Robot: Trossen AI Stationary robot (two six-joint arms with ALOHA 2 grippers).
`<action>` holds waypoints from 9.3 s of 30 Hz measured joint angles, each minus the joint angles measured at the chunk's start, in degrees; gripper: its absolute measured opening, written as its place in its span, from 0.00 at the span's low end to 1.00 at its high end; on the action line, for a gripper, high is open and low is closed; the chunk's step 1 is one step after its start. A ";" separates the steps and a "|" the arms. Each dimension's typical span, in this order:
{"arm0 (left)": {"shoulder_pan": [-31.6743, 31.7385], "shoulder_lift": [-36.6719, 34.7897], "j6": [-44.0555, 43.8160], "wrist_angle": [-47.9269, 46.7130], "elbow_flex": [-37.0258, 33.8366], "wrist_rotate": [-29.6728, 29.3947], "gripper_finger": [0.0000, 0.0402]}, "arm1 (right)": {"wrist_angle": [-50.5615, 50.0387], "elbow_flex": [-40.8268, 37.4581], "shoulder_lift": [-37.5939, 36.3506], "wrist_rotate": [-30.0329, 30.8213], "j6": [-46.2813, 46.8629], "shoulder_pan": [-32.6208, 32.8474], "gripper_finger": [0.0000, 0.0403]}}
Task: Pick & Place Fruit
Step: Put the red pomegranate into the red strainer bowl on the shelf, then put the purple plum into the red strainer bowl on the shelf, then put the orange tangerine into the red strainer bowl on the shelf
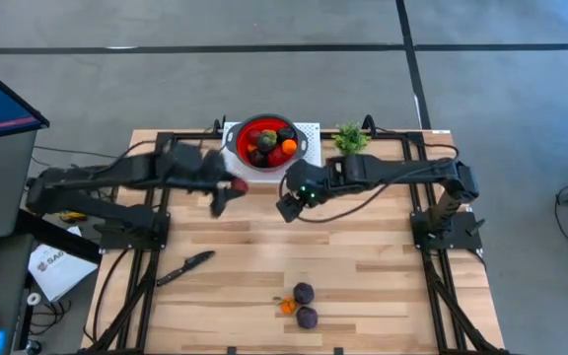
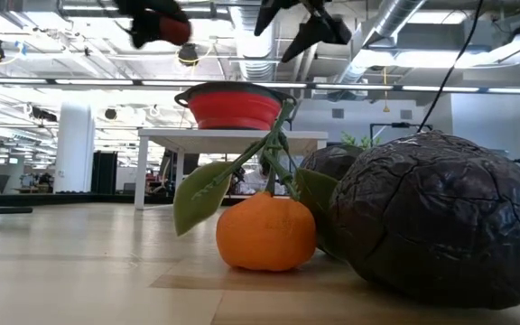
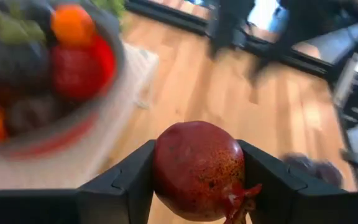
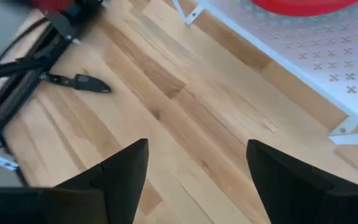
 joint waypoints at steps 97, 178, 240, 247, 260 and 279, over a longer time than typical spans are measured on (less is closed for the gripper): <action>11.87 -19.24 -8.33 -8.41 -4.14 15.08 0.54 | 28.33 -30.09 3.82 -20.57 -9.76 18.41 0.90; 11.89 -14.57 -6.50 -5.76 -4.14 10.82 0.53 | 17.55 22.25 21.03 -17.96 -25.89 -27.80 0.70; 10.99 -16.22 -1.32 -8.47 -4.12 26.69 0.53 | -16.46 30.38 37.47 -14.92 47.85 25.21 0.72; 9.47 -17.01 -0.05 -9.00 -4.12 26.82 0.53 | -17.01 30.13 37.85 -11.96 48.53 23.48 0.72; 6.62 -17.03 -0.25 -9.30 -4.12 26.84 0.53 | -17.00 30.10 37.90 -16.11 42.79 20.47 0.51; 6.64 -17.03 -0.49 -9.46 -4.12 26.77 0.53 | -16.31 30.14 39.45 -22.25 42.06 21.17 0.31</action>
